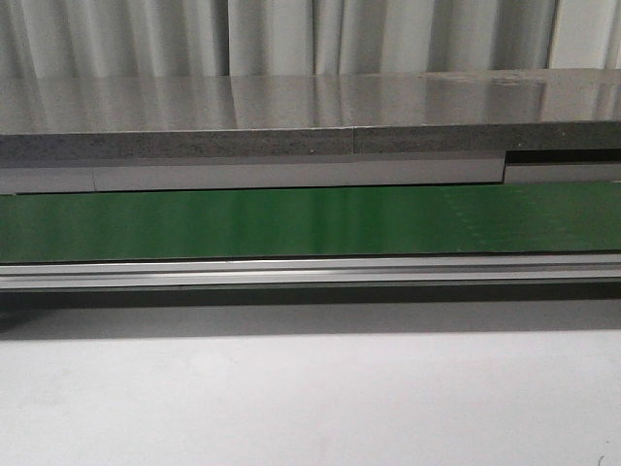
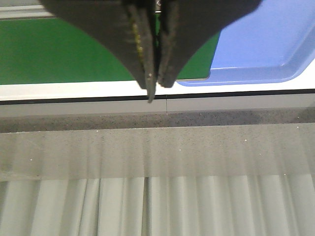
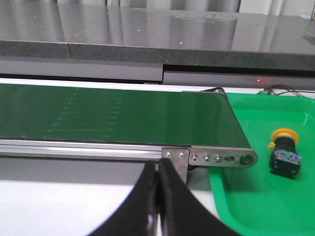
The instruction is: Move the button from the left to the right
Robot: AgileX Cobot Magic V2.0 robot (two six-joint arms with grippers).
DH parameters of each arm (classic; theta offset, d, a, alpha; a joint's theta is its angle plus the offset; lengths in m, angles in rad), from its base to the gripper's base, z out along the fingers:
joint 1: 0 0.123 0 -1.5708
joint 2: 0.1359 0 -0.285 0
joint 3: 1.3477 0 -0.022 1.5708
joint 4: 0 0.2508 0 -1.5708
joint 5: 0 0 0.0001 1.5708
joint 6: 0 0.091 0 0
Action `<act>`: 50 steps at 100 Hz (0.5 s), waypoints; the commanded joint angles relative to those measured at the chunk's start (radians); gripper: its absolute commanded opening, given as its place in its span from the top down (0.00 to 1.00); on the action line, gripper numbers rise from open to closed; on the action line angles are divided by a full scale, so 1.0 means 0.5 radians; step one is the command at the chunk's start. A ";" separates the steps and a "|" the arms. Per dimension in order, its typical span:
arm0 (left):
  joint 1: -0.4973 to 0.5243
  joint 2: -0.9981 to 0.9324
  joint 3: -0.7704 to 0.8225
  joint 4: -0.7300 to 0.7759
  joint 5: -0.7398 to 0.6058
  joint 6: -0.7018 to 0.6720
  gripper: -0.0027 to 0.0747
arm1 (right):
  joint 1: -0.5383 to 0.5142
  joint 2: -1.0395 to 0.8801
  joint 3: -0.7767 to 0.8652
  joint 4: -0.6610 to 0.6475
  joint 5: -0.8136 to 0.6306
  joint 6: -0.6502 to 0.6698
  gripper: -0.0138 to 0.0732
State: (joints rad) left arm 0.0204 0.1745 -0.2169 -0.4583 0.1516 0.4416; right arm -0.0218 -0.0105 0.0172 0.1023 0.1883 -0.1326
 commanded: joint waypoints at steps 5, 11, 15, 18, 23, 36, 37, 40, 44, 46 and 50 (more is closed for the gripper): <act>-0.020 0.019 -0.057 -0.029 -0.140 0.004 0.99 | 0.001 -0.034 -0.008 -0.020 -0.168 0.058 0.92; -0.020 0.019 -0.057 -0.029 -0.140 0.004 0.99 | 0.001 -0.034 -0.008 -0.020 -0.167 0.058 0.92; -0.020 0.019 -0.057 -0.029 -0.140 0.004 0.99 | 0.001 -0.034 -0.008 -0.020 -0.179 0.058 0.92; -0.020 0.019 -0.057 -0.029 -0.140 0.004 0.99 | 0.001 -0.034 -0.008 -0.020 -0.190 0.058 0.92; -0.020 0.019 -0.057 -0.029 -0.140 0.004 0.99 | 0.001 -0.034 -0.008 -0.020 -0.210 0.058 0.92; -0.020 0.019 -0.057 -0.029 -0.140 0.004 0.99 | 0.001 -0.034 -0.008 -0.020 -0.246 0.058 0.92; -0.020 0.019 -0.057 -0.029 -0.140 0.004 0.99 | 0.001 -0.034 -0.008 -0.020 -0.246 0.058 0.92; -0.020 0.019 -0.057 -0.029 -0.140 0.004 0.99 | 0.001 -0.034 -0.008 -0.020 -0.246 0.058 0.92; -0.020 0.019 -0.057 -0.029 -0.140 0.004 0.99 | 0.001 -0.034 -0.008 -0.020 -0.246 0.058 0.92; -0.020 0.019 -0.057 -0.029 -0.140 0.004 0.99 | 0.001 -0.034 -0.008 -0.020 -0.246 0.058 0.92; -0.020 0.019 -0.057 -0.029 -0.140 0.004 0.99 | 0.001 -0.034 -0.008 -0.020 -0.246 0.058 0.92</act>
State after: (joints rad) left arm 0.0204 0.1745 -0.2169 -0.4583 0.1516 0.4416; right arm -0.0218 -0.0105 0.0285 0.1023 0.1576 -0.1068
